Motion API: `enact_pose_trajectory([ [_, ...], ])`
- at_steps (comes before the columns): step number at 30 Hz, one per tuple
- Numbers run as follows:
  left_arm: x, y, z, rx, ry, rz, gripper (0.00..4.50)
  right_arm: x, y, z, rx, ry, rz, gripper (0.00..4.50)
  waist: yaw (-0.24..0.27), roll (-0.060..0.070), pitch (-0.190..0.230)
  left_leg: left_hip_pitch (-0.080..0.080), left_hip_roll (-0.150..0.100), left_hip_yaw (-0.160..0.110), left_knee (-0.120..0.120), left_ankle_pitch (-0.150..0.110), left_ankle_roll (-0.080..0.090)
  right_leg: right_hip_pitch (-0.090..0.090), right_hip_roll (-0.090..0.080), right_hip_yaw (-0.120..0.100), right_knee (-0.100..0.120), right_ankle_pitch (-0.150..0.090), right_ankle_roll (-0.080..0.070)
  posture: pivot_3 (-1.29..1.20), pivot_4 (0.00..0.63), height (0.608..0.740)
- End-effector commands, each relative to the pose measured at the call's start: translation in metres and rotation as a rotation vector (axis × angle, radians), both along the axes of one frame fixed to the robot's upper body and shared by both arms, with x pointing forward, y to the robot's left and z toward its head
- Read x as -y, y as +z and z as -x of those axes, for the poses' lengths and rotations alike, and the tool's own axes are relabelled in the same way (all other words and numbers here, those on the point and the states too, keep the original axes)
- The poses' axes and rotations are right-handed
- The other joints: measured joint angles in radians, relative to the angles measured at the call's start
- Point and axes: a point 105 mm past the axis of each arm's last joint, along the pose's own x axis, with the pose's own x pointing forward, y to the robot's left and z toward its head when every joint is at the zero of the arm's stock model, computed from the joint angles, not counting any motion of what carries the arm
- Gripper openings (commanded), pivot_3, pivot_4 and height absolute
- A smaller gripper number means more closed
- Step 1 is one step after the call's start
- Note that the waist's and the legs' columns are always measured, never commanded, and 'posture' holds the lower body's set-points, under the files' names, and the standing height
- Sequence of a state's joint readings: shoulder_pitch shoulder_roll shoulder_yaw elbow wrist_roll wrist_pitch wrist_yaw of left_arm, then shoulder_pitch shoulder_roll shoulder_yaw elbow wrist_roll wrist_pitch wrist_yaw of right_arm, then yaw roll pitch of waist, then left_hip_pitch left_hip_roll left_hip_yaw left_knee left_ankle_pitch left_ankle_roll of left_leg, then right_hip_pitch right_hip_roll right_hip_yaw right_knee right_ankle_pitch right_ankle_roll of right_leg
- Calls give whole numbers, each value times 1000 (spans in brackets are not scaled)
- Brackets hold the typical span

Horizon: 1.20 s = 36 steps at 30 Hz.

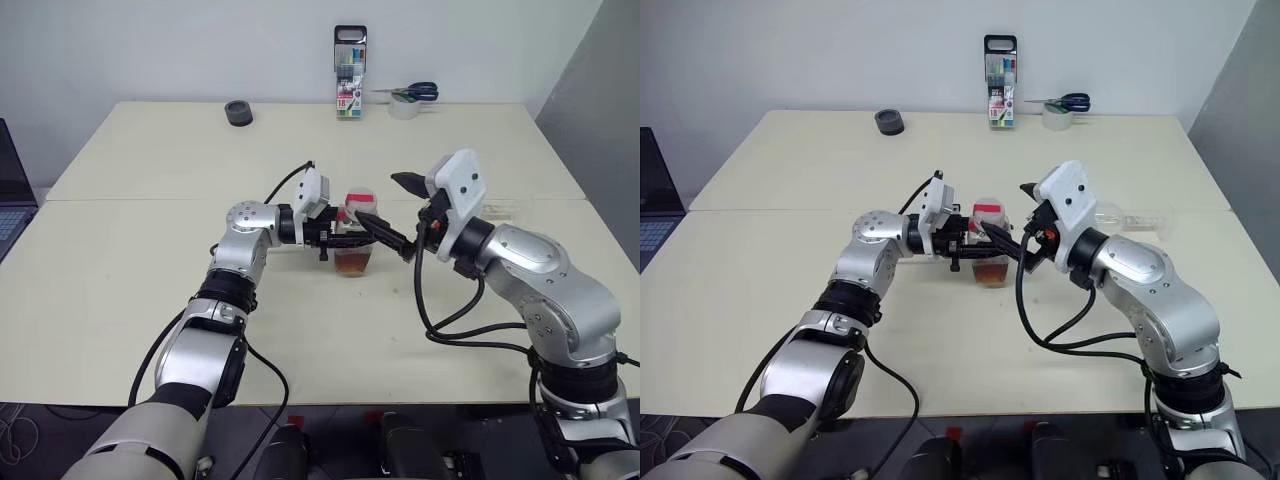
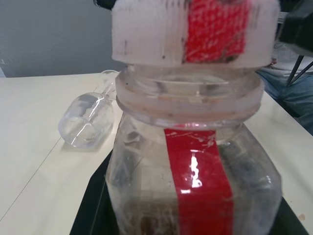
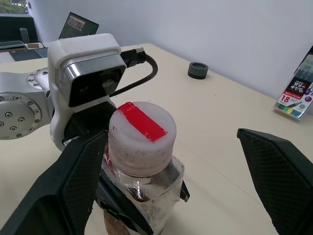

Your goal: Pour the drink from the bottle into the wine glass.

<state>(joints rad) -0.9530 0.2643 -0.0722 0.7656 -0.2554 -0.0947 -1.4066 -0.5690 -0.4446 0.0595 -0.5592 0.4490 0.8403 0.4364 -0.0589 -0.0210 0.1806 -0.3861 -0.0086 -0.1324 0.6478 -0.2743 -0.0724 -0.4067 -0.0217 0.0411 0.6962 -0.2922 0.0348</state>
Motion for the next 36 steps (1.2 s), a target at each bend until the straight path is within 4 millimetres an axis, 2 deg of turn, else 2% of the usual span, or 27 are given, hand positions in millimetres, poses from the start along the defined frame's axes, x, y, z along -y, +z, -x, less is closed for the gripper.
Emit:
enact_pose_trajectory([
  [1, 2, 11, 1, 50, -8, 22, 1640, -1, 13, 11, 51, 35, -10, 4500, 0, 0, 0, 0, 0, 0, 0, 0, 0, 0, 0, 0, 0, 0, 0, 0, 150, 740],
  [14, 4, 13, 0, 56, -1, 31, 1639, -2, 16, 14, 42, 69, -24, 4500, 0, 0, 0, 0, 0, 0, 0, 0, 0, 0, 0, 0, 0, 0, 0, 0, 150, 740],
  [25, 4, 12, 1, 58, -2, 33, 1639, -1, 27, 16, 41, 98, -65, 4500, 0, 0, 0, 0, 0, 0, 0, 0, 0, 0, 0, 0, 0, 0, 0, 0, 150, 740],
  [36, 9, 13, 3, 61, -17, 45, 1639, -1, 15, 8, -41, 85, -46, 4500, 0, 0, 0, 0, 0, 0, 0, 0, 0, 0, 0, 0, 0, 0, 0, 0, 150, 740],
])
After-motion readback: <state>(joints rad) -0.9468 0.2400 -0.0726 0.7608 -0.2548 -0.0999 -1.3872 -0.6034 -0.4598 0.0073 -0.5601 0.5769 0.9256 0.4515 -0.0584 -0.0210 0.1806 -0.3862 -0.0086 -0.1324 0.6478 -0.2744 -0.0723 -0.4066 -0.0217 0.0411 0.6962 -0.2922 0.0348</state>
